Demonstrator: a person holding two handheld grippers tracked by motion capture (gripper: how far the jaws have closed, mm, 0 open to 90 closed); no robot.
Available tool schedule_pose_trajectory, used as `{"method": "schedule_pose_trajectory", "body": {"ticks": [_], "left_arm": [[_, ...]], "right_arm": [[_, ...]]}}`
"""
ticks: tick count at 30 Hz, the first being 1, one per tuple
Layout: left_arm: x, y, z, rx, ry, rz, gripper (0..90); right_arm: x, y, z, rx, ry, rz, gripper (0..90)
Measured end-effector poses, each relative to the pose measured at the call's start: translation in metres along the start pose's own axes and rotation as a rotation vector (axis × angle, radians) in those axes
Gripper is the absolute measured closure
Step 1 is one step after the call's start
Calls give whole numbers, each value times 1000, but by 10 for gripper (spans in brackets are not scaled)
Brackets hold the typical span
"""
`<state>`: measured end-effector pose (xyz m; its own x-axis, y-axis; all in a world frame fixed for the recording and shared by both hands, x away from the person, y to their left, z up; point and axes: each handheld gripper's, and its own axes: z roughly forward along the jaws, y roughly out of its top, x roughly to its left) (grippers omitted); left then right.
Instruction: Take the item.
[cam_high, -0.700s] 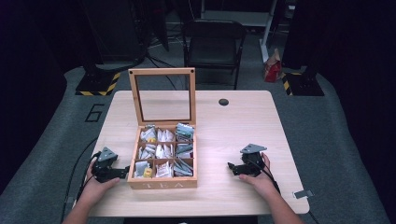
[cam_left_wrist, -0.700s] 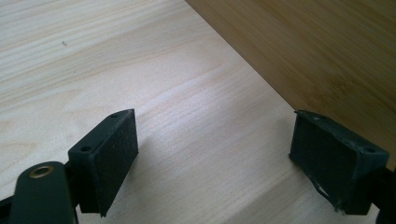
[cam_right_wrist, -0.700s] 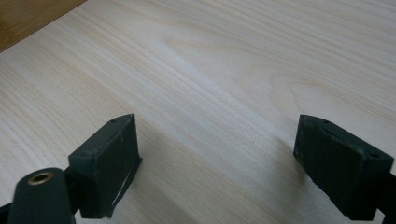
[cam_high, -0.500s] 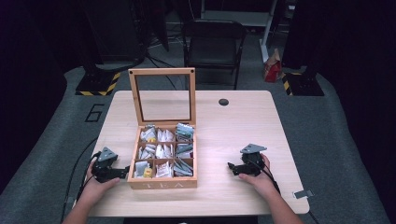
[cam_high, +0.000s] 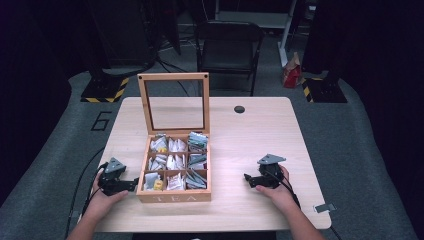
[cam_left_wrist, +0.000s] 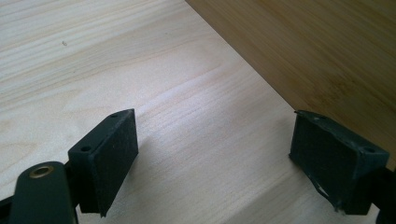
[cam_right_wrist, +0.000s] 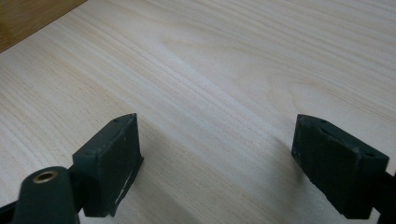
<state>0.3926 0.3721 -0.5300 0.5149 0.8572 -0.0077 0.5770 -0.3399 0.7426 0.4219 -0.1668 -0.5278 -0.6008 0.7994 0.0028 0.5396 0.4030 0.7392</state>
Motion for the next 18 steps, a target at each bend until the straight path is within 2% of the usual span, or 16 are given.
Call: {"method": "schedule_pose_trajectory", "body": {"ticks": [10,11,12,13,15,18], "left_arm": [[0,0,0,0,0,0,146],[0,0,0,0,0,0,146],[0,0,0,0,0,0,146],[0,0,0,0,0,0,146],[0,0,0,0,0,0,146],[0,0,0,0,0,0,146]], "right_arm": [[-1,0,-1,-3,-10,6,197],[-3,1,-2,-4,-8,2,269],[-3,1,-2,-4,-8,2,269],[-4,1,-4,-3,-4,14,335],[-5,1,-6,0,-12,30,350],[-6,2,-8,-7,-14,29,363]]}}
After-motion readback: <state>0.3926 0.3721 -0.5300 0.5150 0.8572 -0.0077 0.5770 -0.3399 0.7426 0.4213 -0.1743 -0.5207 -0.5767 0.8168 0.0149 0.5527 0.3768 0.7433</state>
